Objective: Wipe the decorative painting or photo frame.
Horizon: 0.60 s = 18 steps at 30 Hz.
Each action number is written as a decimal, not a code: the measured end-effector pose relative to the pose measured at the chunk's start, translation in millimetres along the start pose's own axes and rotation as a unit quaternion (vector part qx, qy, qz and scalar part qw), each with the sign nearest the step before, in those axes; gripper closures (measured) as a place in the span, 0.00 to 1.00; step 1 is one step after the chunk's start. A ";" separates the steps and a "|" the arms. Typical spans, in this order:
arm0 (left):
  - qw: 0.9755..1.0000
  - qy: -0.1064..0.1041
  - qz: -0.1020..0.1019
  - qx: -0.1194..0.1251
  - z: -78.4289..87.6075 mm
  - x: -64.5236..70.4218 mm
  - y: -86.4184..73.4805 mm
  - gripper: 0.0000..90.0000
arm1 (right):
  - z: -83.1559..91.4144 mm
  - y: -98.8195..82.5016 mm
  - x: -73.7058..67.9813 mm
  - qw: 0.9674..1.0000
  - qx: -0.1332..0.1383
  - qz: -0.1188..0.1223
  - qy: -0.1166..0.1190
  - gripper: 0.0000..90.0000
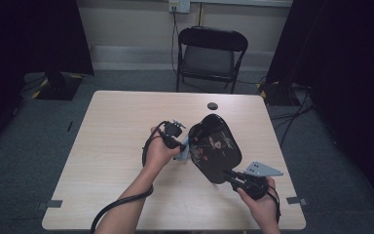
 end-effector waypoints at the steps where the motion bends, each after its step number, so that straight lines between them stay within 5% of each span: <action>1: 1.000 0.001 -0.002 -0.002 -0.6 0.5 -0.6 0.87 | 0.0 -0.1 -0.2 1.000 0.000 0.000 0.000 0.87; 18: 1.000 -0.021 -0.014 -0.014 -16.8 13.4 -21.4 0.87 | -0.5 0.3 -0.9 1.000 0.003 -0.007 -0.002 0.87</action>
Point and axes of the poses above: each handheld gripper's, and its own axes: z roughly backward along the jaws, y roughly out of its top, x roughly to its right, the point moved 5 cm from there along -z, roughly forward along the jaws, and after that the axes turned 9 degrees about -x, right-handed, at the moved point
